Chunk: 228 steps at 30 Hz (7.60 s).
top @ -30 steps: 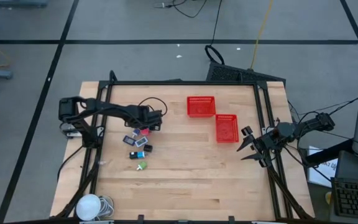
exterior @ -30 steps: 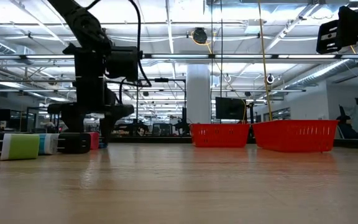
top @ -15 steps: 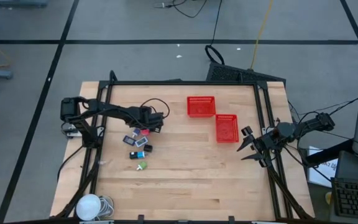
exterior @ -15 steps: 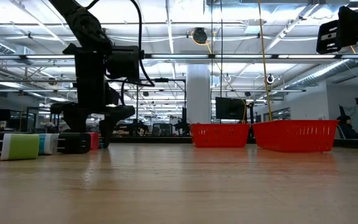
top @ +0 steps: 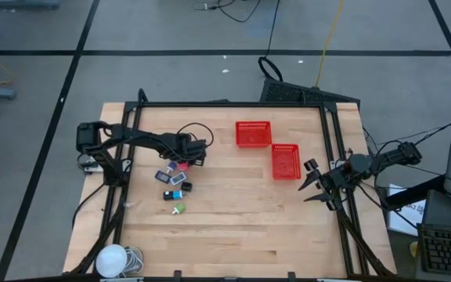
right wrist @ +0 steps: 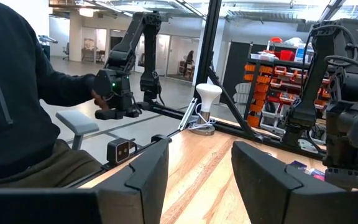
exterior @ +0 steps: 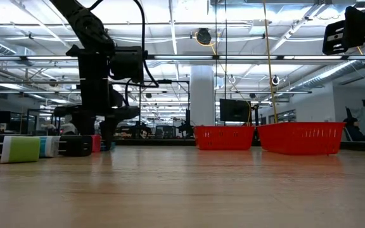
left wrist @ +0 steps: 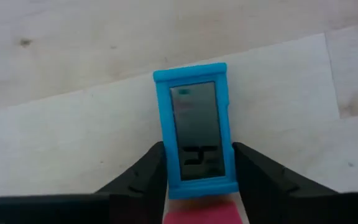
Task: Pick & Place Office items
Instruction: Put the blue digital clock into the top red bin
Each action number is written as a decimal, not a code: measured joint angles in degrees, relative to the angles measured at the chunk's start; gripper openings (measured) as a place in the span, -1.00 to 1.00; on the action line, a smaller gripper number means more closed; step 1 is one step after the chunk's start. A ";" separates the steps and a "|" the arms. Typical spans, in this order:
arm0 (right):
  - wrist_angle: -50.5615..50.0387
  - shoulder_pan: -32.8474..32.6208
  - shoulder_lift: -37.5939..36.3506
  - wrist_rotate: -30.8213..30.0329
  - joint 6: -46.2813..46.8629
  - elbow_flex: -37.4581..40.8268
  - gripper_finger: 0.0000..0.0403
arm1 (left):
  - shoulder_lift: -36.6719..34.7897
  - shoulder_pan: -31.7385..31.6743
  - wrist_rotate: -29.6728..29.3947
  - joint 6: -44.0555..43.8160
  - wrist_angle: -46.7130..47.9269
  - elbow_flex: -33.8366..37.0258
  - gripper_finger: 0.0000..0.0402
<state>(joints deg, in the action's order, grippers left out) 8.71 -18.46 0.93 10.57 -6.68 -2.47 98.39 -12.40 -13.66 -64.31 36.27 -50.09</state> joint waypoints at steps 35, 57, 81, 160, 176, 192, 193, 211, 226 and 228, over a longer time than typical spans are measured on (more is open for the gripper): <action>0.02 -0.02 0.00 0.00 -0.02 0.01 -0.18 | -18.27 18.59 -6.33 51.39 -27.08 -7.39 -0.19; 4.44 -0.02 0.02 -2.08 2.66 0.01 -0.18 | -14.21 26.69 -36.01 103.88 -32.93 -7.41 -0.23; 27.36 2.90 27.67 -45.08 23.90 -0.01 -0.18 | -2.14 22.84 -34.91 123.25 -55.59 -7.45 -0.15; 38.96 21.03 75.80 -16.39 23.40 -30.71 -0.74 | -6.79 28.30 -38.28 111.54 -58.36 -7.44 0.42; 36.84 22.18 58.79 -21.61 22.88 -17.14 -0.70 | -35.53 12.54 20.96 82.04 -21.07 -7.43 0.28; 35.61 22.18 52.68 -22.56 22.55 -12.79 -0.73 | -49.41 -0.01 34.57 70.33 -44.59 14.94 0.34; 35.30 22.18 52.57 -22.56 22.46 -12.79 -0.74 | -50.69 -0.64 34.58 69.09 -45.59 16.79 0.35; 35.17 22.21 52.22 -22.71 22.45 -12.79 -0.72 | -89.26 -3.13 33.07 61.34 -47.60 35.74 0.37; 35.19 22.21 52.22 -22.73 23.52 -12.84 -0.73 | -97.35 -3.13 26.61 58.96 -51.18 48.38 0.38; 35.19 22.21 52.22 -22.73 23.42 -12.84 -0.73 | -97.34 -3.13 25.49 58.94 -51.17 49.08 0.36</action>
<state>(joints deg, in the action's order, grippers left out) 43.90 3.75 53.15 -12.16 16.74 -15.31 1.05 -15.53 11.83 -5.36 -14.91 -1.01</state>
